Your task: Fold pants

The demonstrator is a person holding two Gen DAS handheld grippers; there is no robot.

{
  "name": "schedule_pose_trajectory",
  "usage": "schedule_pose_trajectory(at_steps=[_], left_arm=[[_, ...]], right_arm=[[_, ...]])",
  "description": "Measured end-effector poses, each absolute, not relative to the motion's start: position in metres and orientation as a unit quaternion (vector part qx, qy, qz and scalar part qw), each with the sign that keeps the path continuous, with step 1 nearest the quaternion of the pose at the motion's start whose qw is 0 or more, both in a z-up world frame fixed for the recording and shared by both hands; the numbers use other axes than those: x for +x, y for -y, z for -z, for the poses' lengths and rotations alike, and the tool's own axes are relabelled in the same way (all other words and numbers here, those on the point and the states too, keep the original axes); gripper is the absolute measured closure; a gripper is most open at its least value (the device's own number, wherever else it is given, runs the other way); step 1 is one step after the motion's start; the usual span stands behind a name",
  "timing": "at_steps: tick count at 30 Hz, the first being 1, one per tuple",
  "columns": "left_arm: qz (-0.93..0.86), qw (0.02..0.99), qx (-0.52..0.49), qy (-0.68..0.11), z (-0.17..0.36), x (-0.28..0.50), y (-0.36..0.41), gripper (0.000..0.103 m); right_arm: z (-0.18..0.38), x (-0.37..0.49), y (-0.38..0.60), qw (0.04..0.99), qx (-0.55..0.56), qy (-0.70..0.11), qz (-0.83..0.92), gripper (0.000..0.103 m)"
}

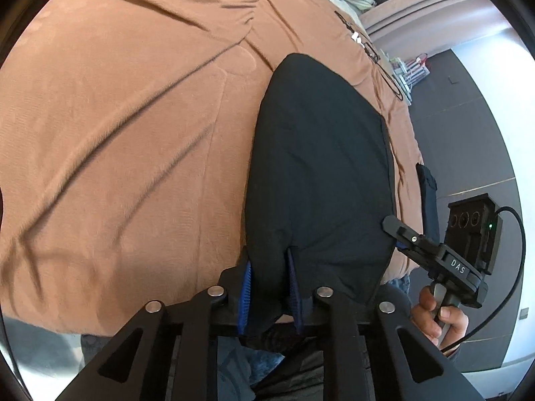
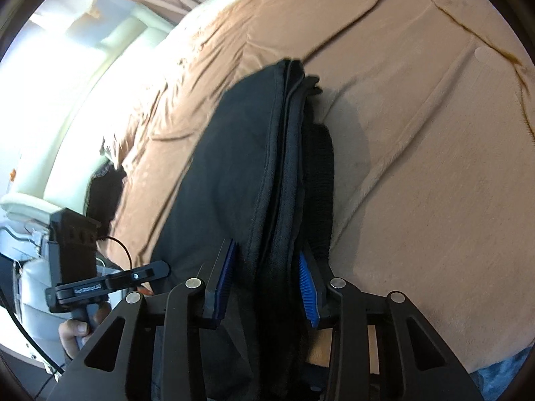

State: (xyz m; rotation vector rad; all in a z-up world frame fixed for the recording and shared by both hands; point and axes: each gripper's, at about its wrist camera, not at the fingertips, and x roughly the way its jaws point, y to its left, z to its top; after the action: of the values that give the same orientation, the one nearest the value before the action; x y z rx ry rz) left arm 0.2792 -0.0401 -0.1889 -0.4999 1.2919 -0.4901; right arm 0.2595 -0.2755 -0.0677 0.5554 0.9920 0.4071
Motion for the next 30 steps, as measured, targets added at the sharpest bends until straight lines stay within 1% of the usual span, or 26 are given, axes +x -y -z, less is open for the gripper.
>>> schedule_pose_trajectory(at_steps=[1, 2, 3, 4, 11, 15, 23, 30], left_arm=[[0.222, 0.744, -0.225, -0.589, 0.189, 0.280, 0.040, 0.074], [0.219, 0.747, -0.221, -0.587, 0.188, 0.283, 0.041, 0.069], [0.217, 0.750, -0.218, -0.586, 0.188, 0.286, 0.042, 0.067], [0.216, 0.752, -0.216, -0.584, 0.188, 0.288, 0.042, 0.066], [0.214, 0.754, -0.210, -0.584, 0.190, 0.318, 0.044, 0.065], [0.214, 0.754, -0.208, -0.586, 0.194, 0.333, 0.044, 0.065], [0.228, 0.745, -0.220, -0.586, 0.204, 0.361, 0.055, 0.065], [0.236, 0.739, -0.232, -0.587, 0.210, 0.379, 0.065, 0.065]], right_arm=[[0.068, 0.262, 0.281, 0.824, 0.271, -0.461, -0.188, 0.060], [0.070, 0.263, 0.285, 0.824, 0.281, -0.456, -0.185, 0.048], [0.072, 0.266, 0.290, 0.823, 0.294, -0.451, -0.183, 0.040], [0.075, 0.270, 0.297, 0.820, 0.311, -0.445, -0.180, 0.040], [0.100, 0.295, 0.317, 0.793, 0.379, -0.437, -0.192, 0.040], [0.114, 0.300, 0.312, 0.784, 0.388, -0.442, -0.198, 0.040], [0.124, 0.311, 0.320, 0.773, 0.404, -0.442, -0.212, 0.040], [0.135, 0.314, 0.332, 0.758, 0.430, -0.428, -0.237, 0.040]])
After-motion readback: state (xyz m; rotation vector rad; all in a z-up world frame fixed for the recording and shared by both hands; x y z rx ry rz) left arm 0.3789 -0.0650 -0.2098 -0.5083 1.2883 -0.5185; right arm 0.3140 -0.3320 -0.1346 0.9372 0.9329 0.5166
